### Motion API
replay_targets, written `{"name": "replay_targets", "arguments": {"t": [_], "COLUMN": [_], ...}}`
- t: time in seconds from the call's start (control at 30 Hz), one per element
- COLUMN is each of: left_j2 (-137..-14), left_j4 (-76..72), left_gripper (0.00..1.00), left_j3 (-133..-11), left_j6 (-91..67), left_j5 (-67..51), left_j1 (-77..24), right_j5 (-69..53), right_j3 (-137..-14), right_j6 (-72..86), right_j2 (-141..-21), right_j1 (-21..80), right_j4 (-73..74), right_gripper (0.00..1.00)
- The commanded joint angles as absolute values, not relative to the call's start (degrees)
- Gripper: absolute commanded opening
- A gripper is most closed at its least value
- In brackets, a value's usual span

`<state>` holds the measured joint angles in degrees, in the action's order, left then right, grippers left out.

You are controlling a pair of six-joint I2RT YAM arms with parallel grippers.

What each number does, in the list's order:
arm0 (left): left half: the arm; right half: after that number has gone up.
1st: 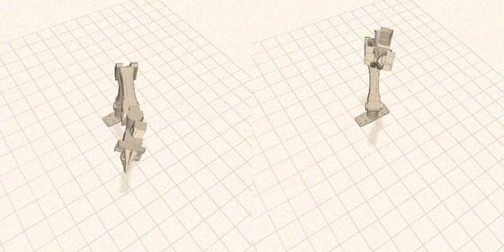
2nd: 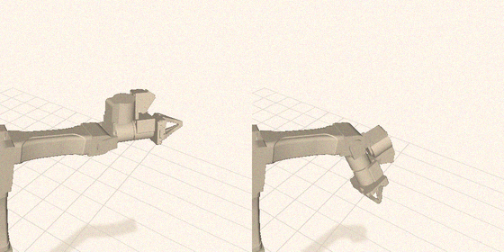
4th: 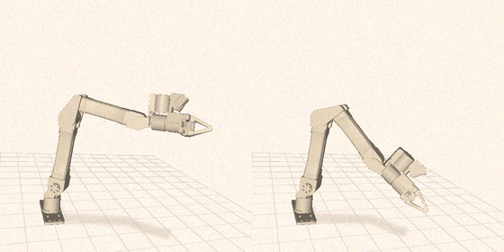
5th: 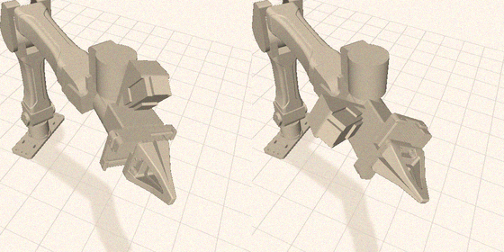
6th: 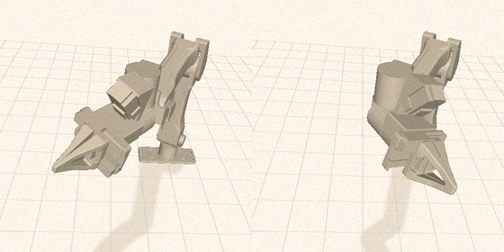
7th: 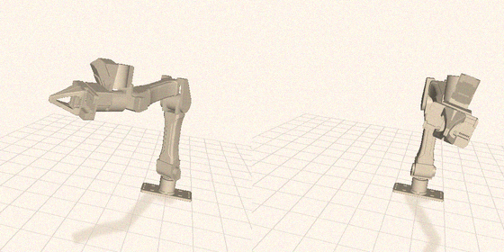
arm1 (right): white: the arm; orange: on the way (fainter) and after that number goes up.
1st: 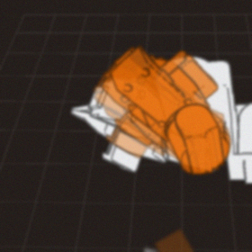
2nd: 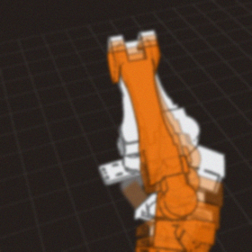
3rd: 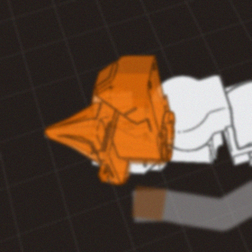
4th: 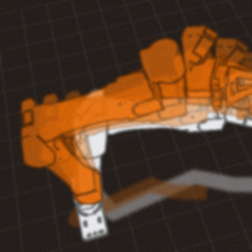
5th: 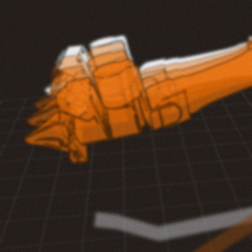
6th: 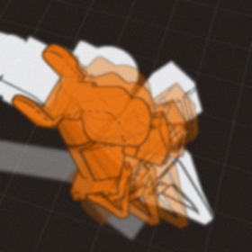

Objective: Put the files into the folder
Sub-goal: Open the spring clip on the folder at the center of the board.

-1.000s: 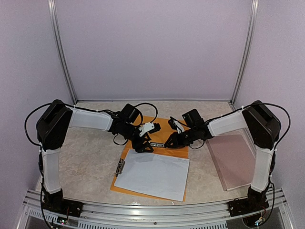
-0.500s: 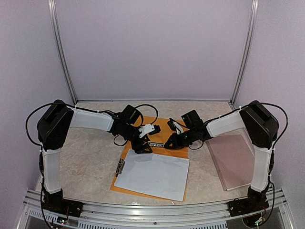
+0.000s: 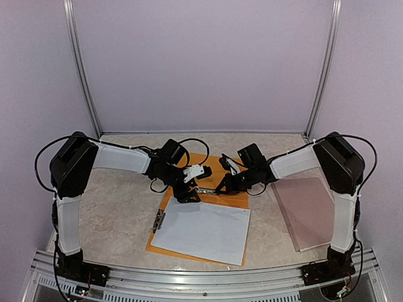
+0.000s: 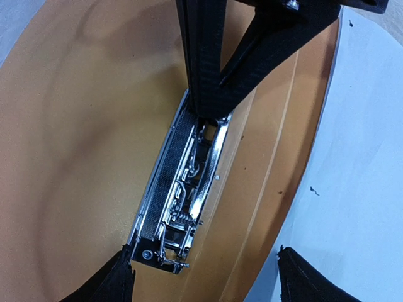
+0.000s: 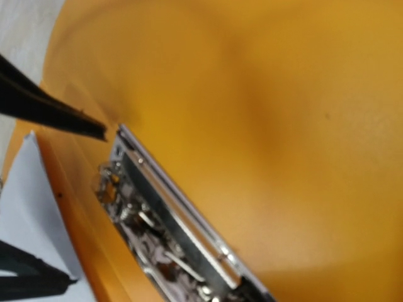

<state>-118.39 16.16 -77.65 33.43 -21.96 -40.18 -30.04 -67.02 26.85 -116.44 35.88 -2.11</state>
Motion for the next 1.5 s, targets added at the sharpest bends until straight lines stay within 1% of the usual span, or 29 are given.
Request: {"name": "replay_targets", "arguments": {"t": [0.0,0.33,0.47,0.63,0.87,0.93,1.03,1.13,1.23,1.37,1.47], "left_j2": [-119.97,-118.27,-117.31,-116.21,-116.53,-116.83,-117.51,-118.58,-119.0,-118.92,-119.09], "left_j4": [18.01,18.62,16.6,14.85,14.54,14.49,14.91,15.11,15.28,15.39,15.23], "left_gripper": [0.75,0.74,0.7,0.68,0.57,0.51,0.46,0.36,0.3,0.26,0.26], "left_j3": [-78.13,-77.1,-76.2,-75.79,-76.19,-76.3,-77.11,-77.52,-77.15,-75.87,-74.94], "left_j6": [34.67,35.74,35.71,36.39,37.65,38.04,38.21,38.37,38.63,38.91,38.47], "left_j5": [-21.28,-19.34,-19.34,-21.17,-22.9,-23.32,-24.41,-24.61,-24.15,-23.15,-22.58], "left_j1": [-40.28,-40.28,-40.33,-40.38,-41.49,-41.86,-42.16,-42.35,-42.28,-42.19,-41.9], "right_j5": [-30.42,-34.15,-36.23,-39.94,-39.73,-39.88,-39.91,-39.62,-39.14,-38.47,-37.46], "right_j3": [-67.83,-69.96,-71.07,-70.13,-70.23,-70.45,-70.56,-70.38,-69.92,-69.15,-69.21], "right_j6": [26.28,20.46,18.61,19.46,19.24,19.34,19.53,19.59,20.14,21.67,21.24], "right_j2": [-117.65,-117.9,-118.11,-118.2,-118.25,-118.61,-118.91,-118.92,-118.92,-119.3,-120.34], "right_j1": [36.3,36.31,36.21,35.82,35.6,35.64,35.6,35.51,35.43,35.1,34.92], "right_j4": [-1.38,4.15,6.42,4.45,4.77,4.75,4.65,4.67,4.3,2.84,3.32], "right_gripper": [0.0,0.0,0.0,0.0,0.0,0.0,0.0,0.0,0.0,0.0,0.0]}}
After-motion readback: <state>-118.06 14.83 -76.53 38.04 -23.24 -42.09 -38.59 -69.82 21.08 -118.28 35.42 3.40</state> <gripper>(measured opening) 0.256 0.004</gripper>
